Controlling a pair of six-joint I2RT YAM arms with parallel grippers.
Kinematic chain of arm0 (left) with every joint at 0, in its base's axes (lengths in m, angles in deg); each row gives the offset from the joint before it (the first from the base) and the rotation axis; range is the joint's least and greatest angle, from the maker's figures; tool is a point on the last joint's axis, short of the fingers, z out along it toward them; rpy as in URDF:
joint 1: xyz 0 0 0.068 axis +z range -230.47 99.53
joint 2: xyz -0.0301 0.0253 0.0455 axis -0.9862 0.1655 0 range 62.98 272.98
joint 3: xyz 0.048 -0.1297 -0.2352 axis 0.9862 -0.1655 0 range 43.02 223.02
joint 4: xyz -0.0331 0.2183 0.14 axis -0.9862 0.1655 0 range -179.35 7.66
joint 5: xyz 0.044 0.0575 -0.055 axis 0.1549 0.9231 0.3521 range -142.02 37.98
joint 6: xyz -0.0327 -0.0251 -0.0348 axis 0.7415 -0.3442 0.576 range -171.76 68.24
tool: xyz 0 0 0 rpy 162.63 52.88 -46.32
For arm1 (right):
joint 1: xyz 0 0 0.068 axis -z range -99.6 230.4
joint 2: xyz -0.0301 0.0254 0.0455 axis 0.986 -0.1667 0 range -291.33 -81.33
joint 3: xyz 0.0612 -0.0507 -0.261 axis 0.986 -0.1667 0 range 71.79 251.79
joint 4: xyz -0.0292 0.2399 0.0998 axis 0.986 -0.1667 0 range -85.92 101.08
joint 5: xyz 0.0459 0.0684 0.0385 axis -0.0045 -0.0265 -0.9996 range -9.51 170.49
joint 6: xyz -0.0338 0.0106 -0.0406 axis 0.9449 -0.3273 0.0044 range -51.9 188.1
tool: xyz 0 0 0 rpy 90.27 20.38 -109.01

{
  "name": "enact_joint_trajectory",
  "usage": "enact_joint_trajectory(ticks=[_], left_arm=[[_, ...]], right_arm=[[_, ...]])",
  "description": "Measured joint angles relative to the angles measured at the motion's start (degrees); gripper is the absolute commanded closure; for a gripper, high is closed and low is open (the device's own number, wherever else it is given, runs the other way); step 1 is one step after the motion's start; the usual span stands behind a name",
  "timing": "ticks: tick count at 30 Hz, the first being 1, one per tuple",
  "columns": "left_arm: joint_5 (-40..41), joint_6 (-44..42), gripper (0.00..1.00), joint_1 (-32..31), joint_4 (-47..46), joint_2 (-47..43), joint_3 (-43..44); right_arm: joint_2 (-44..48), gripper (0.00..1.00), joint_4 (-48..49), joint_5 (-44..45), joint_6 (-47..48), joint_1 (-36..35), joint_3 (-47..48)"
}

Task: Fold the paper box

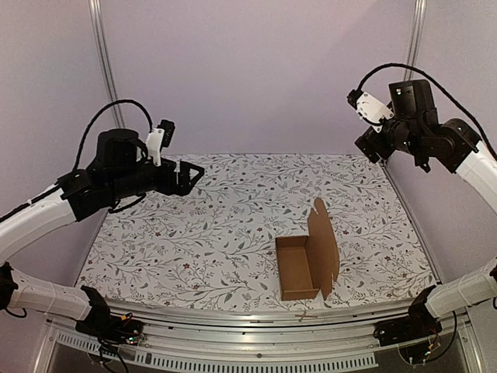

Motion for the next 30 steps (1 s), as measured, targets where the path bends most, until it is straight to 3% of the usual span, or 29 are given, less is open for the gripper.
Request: enact_joint_trajectory(ticks=[8,14,19,26,30], left_arm=[[1.5,2.4,0.01,-7.5,2.3,9.7,0.9],[9.3,-2.1,0.01,-12.7,2.6,15.3,5.3],[14.6,-1.2,0.01,-12.7,6.4,22.9,11.7],[13.0,-0.3,0.01,-12.7,8.5,27.3,12.7],[10.8,0.3,0.01,-12.9,7.7,27.4,12.2]], right_arm=[[3.1,0.01,-4.2,-10.9,-4.6,1.2,-23.6],[14.0,0.01,-5.1,-17.9,-7.5,2.3,-23.5],[15.1,0.01,-5.6,-21.5,-9.4,2.4,-23.5],[13.4,0.01,-11.0,-28.1,-8.8,2.4,-22.3],[12.9,0.01,-11.9,-25.2,-9.5,2.4,-18.9]])
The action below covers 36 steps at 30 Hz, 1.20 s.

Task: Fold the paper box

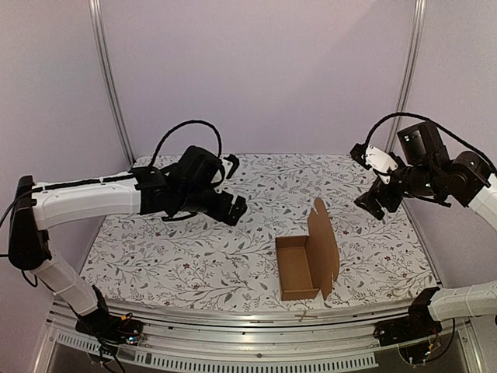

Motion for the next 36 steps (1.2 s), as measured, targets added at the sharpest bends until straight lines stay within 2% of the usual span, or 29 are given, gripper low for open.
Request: enact_joint_trajectory(ticks=[3,7,12,16,18,23,25,28,33,36], left_arm=[[0.2,1.4,0.01,-0.9,-0.6,0.0,-0.9],[7.7,4.5,0.01,-3.3,-0.8,-0.2,-3.1],[22.5,11.1,0.01,-3.8,5.8,0.0,-3.4],[30.6,16.9,0.01,-3.0,10.9,0.0,-4.3],[29.6,17.8,0.01,-1.9,11.3,-0.4,-6.4],[17.9,18.7,0.04,4.5,9.3,-2.2,-13.1],[13.8,19.0,0.08,6.3,7.2,-4.3,-16.6],[10.4,19.4,0.21,6.7,4.7,-7.7,-19.5],[9.3,18.8,0.2,6.7,3.0,-10.4,-18.3],[6.8,15.6,0.18,6.6,1.0,-10.6,-17.7]], right_arm=[[-2.0,0.01,-0.2,6.6,-1.3,0.0,1.7],[-7.8,0.01,-1.3,9.3,-1.8,0.0,4.4],[-9.3,0.04,-3.1,1.7,-2.2,0.0,4.8],[-13.7,0.1,-7.7,-5.9,-4.6,0.0,11.5],[-18.2,0.11,-9.5,-10.4,-6.3,0.0,15.5],[-27.3,0.17,-14.3,-17.9,-10.0,0.0,17.7],[-30.2,0.28,-15.9,-19.1,-10.7,0.0,17.7],[-31.8,0.4,-18.2,-20.7,-11.8,-0.4,17.7],[-33.9,0.73,-20.1,-22.1,-11.9,-3.0,17.9],[-36.7,0.88,-20.9,-22.0,-11.6,-5.3,19.5]])
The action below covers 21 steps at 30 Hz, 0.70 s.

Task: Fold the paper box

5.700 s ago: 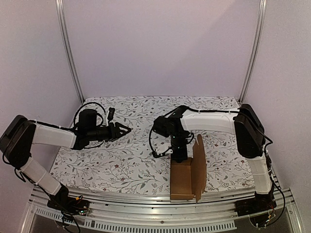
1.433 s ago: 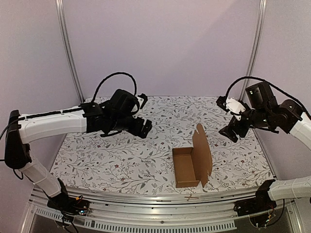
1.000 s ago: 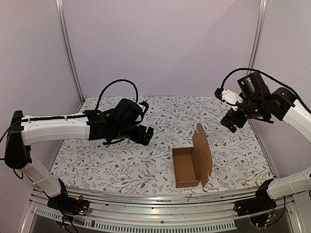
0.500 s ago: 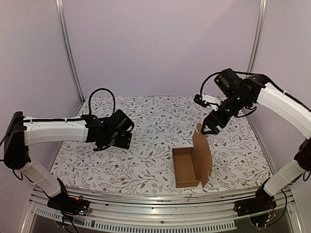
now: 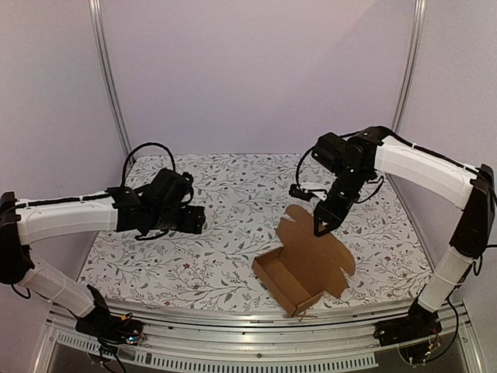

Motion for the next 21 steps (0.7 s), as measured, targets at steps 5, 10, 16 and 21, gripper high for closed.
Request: enact_joint_trajectory(ticks=[5,10,16,21], left_arm=[[-9.1,-9.6,0.14,-0.9,-10.2,-3.3,-3.8],[-19.0,-18.4,0.14,-1.8,-23.6,-4.5,-9.5],[-24.1,-20.3,0.12,-1.8,-26.2,0.5,-8.0],[-22.6,-15.3,0.12,-1.6,-19.8,-0.7,-7.8]], right_arm=[[-5.2,1.0,-1.4,0.5,1.3,-1.8,6.1],[-8.3,1.0,-1.6,1.3,3.4,-1.8,10.3],[-15.6,0.95,-1.5,0.8,6.2,-1.8,12.8],[-18.4,0.69,-1.0,-0.6,9.6,-1.7,12.8]])
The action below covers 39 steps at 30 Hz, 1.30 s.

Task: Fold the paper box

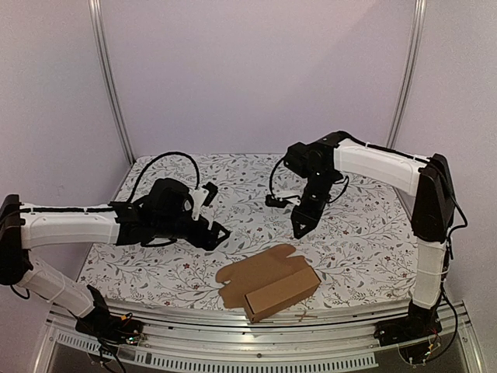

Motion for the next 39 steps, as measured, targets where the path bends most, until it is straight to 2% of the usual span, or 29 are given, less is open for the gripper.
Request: enact_joint_trajectory(ticks=[5,8,14,19,24,29,39], left_arm=[[-0.5,8.6,0.15,0.3,10.2,-2.4,0.3],[-3.5,13.8,0.16,0.3,11.4,-5.0,-2.1],[-5.7,19.1,0.16,0.3,11.8,-10.3,-6.2],[-5.7,20.5,0.16,0.3,12.0,-14.0,-6.2],[-5.7,21.3,0.16,0.3,12.8,-17.9,-6.2],[-5.5,21.6,0.16,0.3,13.4,-20.7,-6.9],[-5.1,20.8,0.16,0.3,14.5,-20.7,-7.2]], right_arm=[[1.8,0.51,1.9,-3.1,2.2,0.1,-2.2],[4.9,0.43,2.0,-7.2,5.2,-0.3,-5.1],[14.3,0.39,3.1,-7.7,14.3,-6.9,-10.4],[14.3,0.37,3.0,-5.4,21.1,-14.4,-10.3],[9.3,0.36,3.1,-3.4,23.9,-15.2,-10.3],[6.6,0.41,1.8,-3.1,25.5,-15.6,-10.3],[5.9,0.62,-0.8,-5.5,26.5,-18.5,-14.0]])
